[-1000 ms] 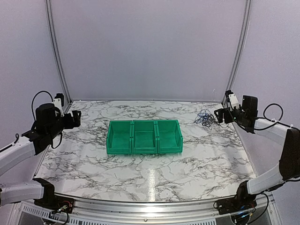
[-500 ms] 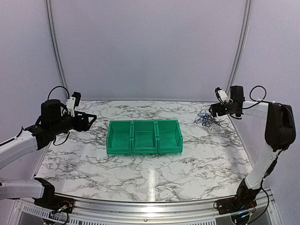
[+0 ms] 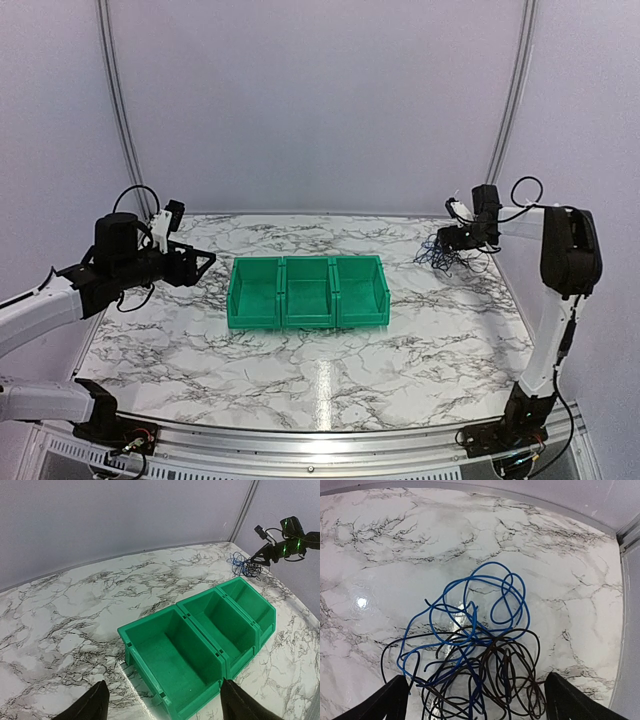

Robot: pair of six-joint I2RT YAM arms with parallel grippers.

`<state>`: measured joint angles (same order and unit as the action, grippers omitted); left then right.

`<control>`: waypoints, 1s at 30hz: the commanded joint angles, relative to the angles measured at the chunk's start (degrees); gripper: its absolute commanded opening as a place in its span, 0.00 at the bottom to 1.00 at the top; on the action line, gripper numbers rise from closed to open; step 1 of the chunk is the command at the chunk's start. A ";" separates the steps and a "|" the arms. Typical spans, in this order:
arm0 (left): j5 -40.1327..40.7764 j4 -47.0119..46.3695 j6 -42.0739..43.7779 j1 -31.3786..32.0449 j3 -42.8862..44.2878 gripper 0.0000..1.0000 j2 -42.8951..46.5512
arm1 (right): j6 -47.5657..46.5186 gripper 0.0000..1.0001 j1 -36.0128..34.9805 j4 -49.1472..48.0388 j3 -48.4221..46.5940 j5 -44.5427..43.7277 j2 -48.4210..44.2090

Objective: Untangle the cables

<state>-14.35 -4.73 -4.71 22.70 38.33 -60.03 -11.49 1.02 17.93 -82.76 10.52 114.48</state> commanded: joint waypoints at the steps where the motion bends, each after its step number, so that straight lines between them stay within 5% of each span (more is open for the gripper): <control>1: 0.59 0.64 0.59 0.63 1.14 0.80 0.13 | 2.91 0.94 -0.67 4.13 -3.45 1.00 2.86; 8: 1.48 0.64 0.41 1.61 1.19 0.80 0.08 | 3.60 0.72 -0.75 5.12 -3.64 0.11 4.29; 17: 1.96 0.72 0.60 1.67 1.32 0.79 -0.30 | 1.70 0.09 -0.75 8.26 -0.96 4.31 -0.28; 21: 1.58 0.76 0.82 1.69 1.86 0.79 -0.85 | -1.05 0.01 -0.75 11.62 3.67 5.07 -8.40; 30: 1.41 1.28 1.33 1.69 2.80 0.79 -1.41 | -12.13 0.00 -3.98 21.86 20.73 11.63 -27.94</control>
<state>-12.95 -4.47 -4.38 24.12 38.87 -61.08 -17.23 -0.12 32.25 -67.79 17.96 91.64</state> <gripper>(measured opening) 0.787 0.035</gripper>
